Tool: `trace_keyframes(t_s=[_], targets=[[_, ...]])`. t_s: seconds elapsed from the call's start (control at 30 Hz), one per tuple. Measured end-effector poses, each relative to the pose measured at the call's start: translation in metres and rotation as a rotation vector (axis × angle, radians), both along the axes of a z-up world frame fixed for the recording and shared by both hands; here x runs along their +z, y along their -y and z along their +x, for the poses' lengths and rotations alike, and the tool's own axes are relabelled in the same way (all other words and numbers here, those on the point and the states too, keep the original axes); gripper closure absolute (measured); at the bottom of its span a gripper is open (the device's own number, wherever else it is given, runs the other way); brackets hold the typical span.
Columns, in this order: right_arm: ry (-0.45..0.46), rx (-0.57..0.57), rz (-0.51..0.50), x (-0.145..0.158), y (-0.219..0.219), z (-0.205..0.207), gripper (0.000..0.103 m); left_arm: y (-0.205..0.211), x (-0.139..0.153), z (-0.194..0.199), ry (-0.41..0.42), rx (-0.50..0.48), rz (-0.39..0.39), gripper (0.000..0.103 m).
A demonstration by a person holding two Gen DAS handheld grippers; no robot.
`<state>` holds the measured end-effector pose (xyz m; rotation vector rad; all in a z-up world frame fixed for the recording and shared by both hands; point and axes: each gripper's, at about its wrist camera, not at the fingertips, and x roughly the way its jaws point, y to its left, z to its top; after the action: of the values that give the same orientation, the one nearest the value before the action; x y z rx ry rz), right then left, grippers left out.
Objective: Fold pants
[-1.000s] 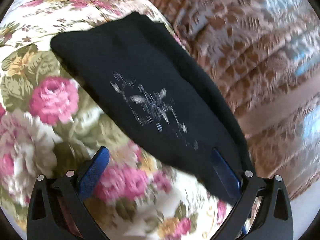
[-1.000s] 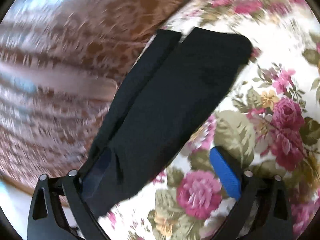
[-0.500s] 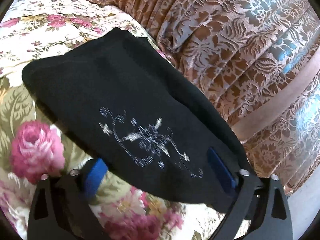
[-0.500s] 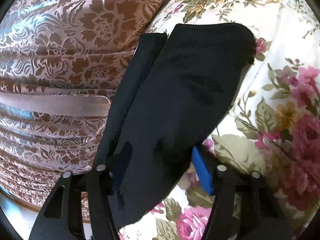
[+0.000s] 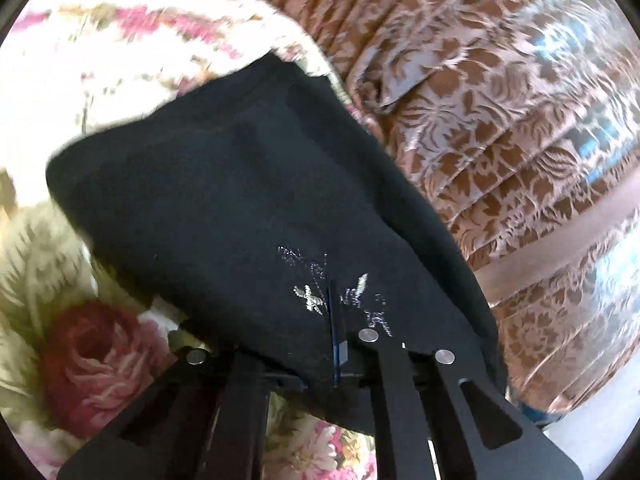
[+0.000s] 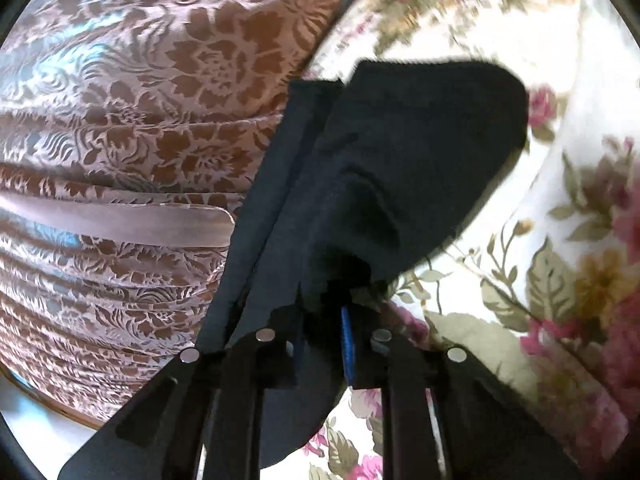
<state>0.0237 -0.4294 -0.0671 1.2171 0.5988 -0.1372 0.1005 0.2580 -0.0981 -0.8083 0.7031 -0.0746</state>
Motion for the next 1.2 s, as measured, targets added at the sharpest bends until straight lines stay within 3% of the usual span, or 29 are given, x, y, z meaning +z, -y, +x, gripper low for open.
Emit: trace_keyframes(t_s=[0.17, 0.43, 0.57, 0.73, 0.8, 0.83, 0.87, 0.93, 1.03, 1.1, 1.17, 1.2], targets=[[0.050, 0.009, -0.110, 0.035, -0.004, -0.018, 0.095, -0.005, 0.026, -0.020, 0.051, -0.024, 0.014, 0.097], [0.055, 0.035, -0.143, 0.059, -0.005, -0.069, 0.095, -0.017, 0.031, -0.081, 0.061, -0.024, -0.005, 0.097], [0.026, 0.033, -0.139, 0.048, -0.006, -0.093, 0.095, -0.018, 0.019, -0.101, 0.035, -0.032, 0.033, 0.097], [-0.044, 0.042, -0.115, 0.019, -0.005, -0.098, 0.093, -0.014, 0.003, -0.098, 0.014, -0.020, 0.070, 0.097], [-0.031, 0.042, -0.112, 0.020, -0.003, -0.098, 0.079, -0.016, 0.002, -0.097, 0.024, -0.006, 0.056, 0.090], [-0.022, 0.037, -0.116, 0.021, -0.001, -0.098, 0.065, -0.019, 0.003, -0.097, 0.025, 0.019, 0.066, 0.081], [-0.009, 0.025, -0.121, 0.024, 0.002, -0.098, 0.057, -0.022, 0.004, -0.097, 0.028, 0.040, 0.077, 0.072], [0.000, 0.008, -0.121, 0.027, 0.009, -0.096, 0.050, -0.032, 0.006, -0.096, 0.038, 0.075, 0.085, 0.068], [-0.032, -0.026, -0.113, 0.021, 0.022, -0.086, 0.051, -0.041, 0.002, -0.088, 0.009, 0.075, 0.067, 0.068], [-0.050, -0.045, -0.115, 0.016, 0.029, -0.079, 0.074, -0.041, 0.001, -0.084, 0.001, 0.073, 0.082, 0.071], [-0.095, -0.048, -0.141, 0.012, 0.034, -0.073, 0.089, -0.042, 0.000, -0.082, -0.032, 0.082, 0.107, 0.086], [-0.093, -0.049, -0.141, 0.013, 0.034, -0.072, 0.090, -0.043, 0.001, -0.082, -0.038, 0.090, 0.108, 0.092]])
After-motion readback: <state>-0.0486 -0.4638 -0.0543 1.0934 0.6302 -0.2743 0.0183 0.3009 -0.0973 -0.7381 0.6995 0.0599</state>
